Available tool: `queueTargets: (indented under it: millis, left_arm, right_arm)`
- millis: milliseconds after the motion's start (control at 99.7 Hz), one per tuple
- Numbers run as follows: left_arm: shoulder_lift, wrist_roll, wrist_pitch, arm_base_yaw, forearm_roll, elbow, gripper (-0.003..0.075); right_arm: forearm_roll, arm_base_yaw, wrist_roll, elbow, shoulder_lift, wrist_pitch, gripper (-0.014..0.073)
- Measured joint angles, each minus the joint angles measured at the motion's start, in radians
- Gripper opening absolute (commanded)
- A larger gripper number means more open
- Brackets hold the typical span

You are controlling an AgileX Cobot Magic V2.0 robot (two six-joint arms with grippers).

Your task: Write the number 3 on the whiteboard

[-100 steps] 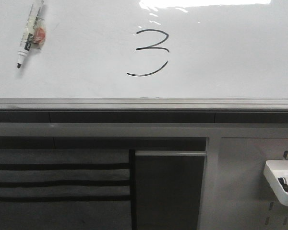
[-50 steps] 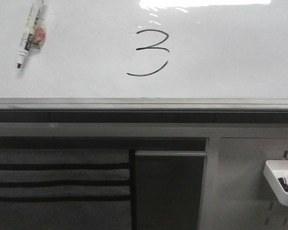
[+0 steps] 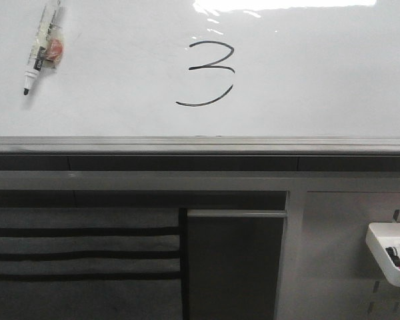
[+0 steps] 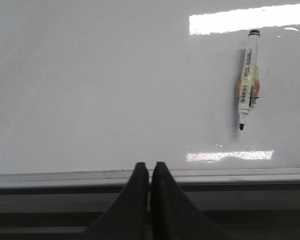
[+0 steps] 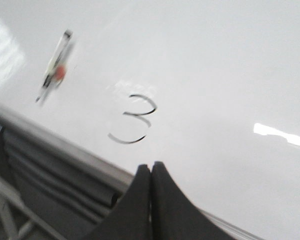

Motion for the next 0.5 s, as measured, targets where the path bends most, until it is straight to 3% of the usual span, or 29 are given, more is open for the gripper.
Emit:
queueTargets:
  millis: [100,241,501]
  left_arm:
    - [0.000,0.000,0.000,0.000,-0.006,0.000,-0.0018]
    - [0.000,0.000,0.000,0.000,-0.006,0.000,-0.0018]
    - [0.000,-0.002,0.001,0.000,0.000,0.000,-0.0018]
  right_arm:
    - [0.094,-0.108,0.002,0.143,-0.133,-0.103,-0.0074]
    - [0.124,-0.215,0.002,0.318,-0.295,-0.140,-0.0074]
    - [0.134,-0.246,0.003,0.488,-0.434,-0.157,-0.0074]
